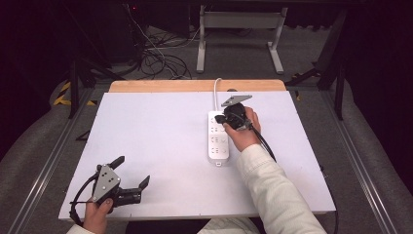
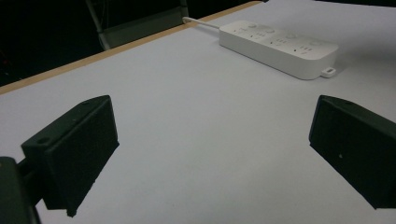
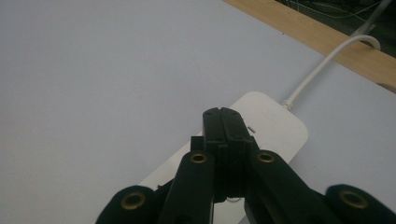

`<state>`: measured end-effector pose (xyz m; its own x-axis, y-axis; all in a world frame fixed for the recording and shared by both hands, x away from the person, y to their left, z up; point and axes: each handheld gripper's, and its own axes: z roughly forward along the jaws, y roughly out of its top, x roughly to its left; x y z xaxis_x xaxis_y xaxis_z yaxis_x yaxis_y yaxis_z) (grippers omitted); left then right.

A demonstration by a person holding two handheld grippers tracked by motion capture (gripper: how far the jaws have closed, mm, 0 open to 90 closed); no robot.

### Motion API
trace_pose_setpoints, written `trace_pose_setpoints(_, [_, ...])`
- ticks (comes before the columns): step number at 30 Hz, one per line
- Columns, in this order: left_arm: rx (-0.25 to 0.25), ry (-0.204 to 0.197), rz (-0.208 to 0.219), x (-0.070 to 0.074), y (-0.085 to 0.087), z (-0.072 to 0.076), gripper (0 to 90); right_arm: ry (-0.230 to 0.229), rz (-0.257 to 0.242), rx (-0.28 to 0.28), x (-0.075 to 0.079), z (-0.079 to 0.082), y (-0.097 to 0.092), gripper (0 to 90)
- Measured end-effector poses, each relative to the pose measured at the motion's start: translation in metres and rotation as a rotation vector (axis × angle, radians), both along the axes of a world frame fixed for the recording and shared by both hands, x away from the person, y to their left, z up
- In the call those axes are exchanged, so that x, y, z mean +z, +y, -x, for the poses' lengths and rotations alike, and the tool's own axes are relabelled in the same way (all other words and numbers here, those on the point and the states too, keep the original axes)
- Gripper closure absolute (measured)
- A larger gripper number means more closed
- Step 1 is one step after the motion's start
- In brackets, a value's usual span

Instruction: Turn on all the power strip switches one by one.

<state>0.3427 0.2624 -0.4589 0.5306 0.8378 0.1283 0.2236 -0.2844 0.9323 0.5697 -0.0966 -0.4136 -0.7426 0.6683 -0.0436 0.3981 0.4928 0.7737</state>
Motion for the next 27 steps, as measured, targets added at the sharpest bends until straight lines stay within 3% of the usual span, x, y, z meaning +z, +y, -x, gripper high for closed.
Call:
trace_pose_setpoints(10, [0.0, 0.001, -0.004, 0.0, 0.0, 0.0, 1.7, -0.001, -0.014, -0.007, 0.004, -0.018, 0.0, 90.0])
trace_pose_setpoints(17, [0.002, -0.002, -0.006, 0.0, 0.001, -0.001, 1.7, 0.012, 0.005, -0.024, -0.01, -0.035, -0.001, 90.0])
trace_pose_setpoints(27, [0.0, 0.001, -0.002, 0.0, 0.001, -0.001, 1.7, 0.038, 0.045, -0.047, -0.025, -0.044, -0.002, 90.0])
